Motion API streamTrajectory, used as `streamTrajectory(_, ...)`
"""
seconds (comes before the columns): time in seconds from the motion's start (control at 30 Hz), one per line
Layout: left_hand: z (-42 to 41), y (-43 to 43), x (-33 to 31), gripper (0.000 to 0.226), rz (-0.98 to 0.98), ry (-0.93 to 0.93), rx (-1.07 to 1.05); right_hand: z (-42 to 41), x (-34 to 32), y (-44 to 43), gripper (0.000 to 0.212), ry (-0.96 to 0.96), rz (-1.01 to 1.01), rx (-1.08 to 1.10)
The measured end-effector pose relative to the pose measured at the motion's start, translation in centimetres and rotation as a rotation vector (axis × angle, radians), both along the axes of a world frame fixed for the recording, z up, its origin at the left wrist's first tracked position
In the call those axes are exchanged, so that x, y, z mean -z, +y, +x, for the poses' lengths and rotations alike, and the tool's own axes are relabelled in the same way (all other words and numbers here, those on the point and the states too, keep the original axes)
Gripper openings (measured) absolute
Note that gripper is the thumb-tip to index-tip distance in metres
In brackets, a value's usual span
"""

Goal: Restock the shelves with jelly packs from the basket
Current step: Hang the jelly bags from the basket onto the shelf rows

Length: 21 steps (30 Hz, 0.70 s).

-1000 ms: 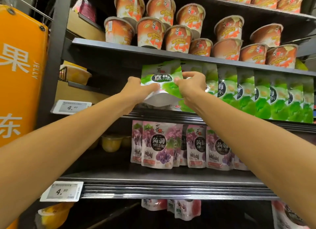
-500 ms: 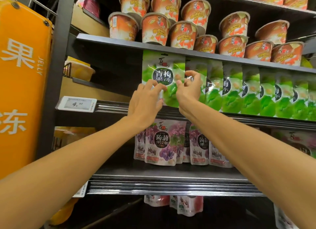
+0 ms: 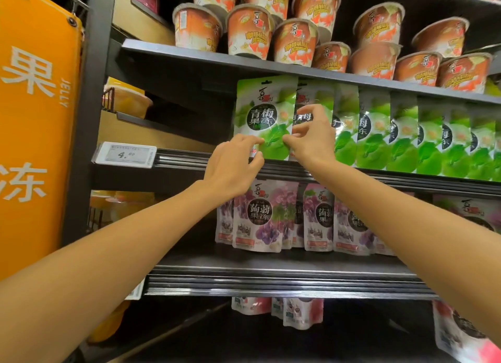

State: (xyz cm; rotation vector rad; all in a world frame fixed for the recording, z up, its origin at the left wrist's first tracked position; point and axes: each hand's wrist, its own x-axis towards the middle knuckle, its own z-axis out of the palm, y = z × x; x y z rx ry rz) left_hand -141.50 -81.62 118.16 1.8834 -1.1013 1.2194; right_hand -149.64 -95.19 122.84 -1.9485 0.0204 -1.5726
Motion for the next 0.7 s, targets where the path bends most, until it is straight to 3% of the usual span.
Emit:
streamTrajectory(0.47,-2.4,-0.8,1.4,0.029,-0.124,-0.073,0.074,-0.2,0.7,-1.0,0.039,-0.029,0.042,0.054)
streamTrajectory(0.7,-5.7,-1.1,5.4,0.022,-0.205,0.052,0.369,-2.9,3.5,-1.0,0.025,-0.090,-0.057,-0.050)
